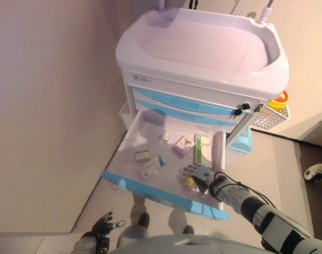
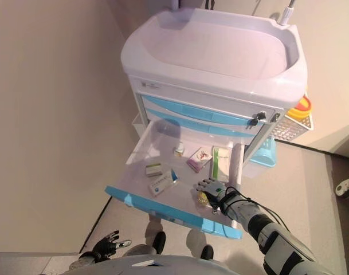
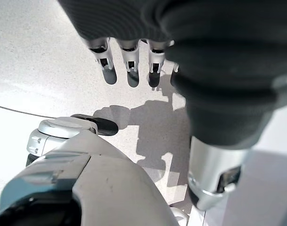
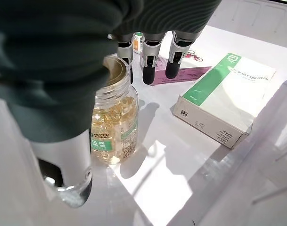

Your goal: Open the drawer and pick up the medicine

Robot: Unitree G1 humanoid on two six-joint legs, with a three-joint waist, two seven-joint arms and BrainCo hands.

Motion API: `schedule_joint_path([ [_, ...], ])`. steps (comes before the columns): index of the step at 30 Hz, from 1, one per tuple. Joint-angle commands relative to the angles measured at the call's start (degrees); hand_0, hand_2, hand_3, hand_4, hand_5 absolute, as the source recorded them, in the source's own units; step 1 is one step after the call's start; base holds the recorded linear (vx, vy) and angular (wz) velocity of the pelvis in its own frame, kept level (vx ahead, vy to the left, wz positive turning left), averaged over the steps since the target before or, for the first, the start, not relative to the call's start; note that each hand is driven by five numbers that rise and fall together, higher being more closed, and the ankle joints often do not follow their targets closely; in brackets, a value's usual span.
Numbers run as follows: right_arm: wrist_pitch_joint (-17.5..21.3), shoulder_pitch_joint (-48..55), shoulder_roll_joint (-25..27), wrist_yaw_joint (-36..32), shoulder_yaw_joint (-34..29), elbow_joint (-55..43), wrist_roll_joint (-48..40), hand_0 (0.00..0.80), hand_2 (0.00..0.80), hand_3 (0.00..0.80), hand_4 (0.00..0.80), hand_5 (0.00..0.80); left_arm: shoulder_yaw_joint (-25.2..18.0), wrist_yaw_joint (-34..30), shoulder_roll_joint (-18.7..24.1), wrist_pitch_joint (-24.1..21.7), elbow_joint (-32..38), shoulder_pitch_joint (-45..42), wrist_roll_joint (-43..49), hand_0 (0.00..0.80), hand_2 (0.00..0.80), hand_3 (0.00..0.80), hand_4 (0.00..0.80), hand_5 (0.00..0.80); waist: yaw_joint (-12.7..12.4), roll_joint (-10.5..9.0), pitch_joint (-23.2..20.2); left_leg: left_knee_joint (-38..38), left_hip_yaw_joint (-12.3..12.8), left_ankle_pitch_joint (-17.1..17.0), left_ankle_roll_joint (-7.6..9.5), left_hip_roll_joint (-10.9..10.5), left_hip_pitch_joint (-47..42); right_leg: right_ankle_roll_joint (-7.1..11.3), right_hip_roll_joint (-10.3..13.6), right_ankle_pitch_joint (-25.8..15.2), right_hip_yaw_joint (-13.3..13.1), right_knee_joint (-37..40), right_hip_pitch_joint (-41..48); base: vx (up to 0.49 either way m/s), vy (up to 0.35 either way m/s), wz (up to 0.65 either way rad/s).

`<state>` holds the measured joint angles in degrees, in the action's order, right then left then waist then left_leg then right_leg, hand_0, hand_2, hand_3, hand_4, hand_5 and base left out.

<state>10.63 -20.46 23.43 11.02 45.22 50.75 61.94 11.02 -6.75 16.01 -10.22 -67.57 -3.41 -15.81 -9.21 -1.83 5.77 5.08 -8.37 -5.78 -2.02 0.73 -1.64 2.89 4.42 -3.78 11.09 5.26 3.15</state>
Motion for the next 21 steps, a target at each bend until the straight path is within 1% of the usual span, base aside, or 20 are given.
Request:
schedule_joint_path([
  [1,-1.3,-3.0,-0.7,3.0,-1.5,0.1,-1.4,0.000,0.000,0.000,0.000,0.000,2.0,0.0,-0.6,-2.1,-2.6,2.9,0.1,0.000,0.000,0.000,0.000,0.000,-1.0,-0.99,1.2,-0.1,1.2,3.9,3.13,-3.3,0.1,2.02,1.8,0.8,-1.1,-3.6,-0.9,0.000,0.000,0.00],
  [11,-1.4,-2.7,-1.0,5.2,-2.7,0.9,-1.4,0.000,0.000,0.000,0.000,0.000,2.3,0.1,-0.8,-2.1,-2.6,2.6,-0.3,0.000,0.000,0.000,0.000,0.000,-0.8,-0.66,1.1,-0.1,1.2,4.0,3.14,-3.4,0.0,2.11,1.9,0.7,-1.2,-3.5,-0.9,0.000,0.000,0.00],
  [21,-1.0,-3.0,-1.3,5.2,-2.4,1.1,-1.4,0.000,0.000,0.000,0.000,0.000,2.5,0.0,-0.8,-2.4,-2.7,2.8,-0.5,0.000,0.000,0.000,0.000,0.000,-0.9,-0.62,1.3,-0.1,1.1,4.1,3.23,-3.4,-0.1,2.04,1.9,0.8,-1.2,-3.6,-0.9,0.000,0.000,0.00],
])
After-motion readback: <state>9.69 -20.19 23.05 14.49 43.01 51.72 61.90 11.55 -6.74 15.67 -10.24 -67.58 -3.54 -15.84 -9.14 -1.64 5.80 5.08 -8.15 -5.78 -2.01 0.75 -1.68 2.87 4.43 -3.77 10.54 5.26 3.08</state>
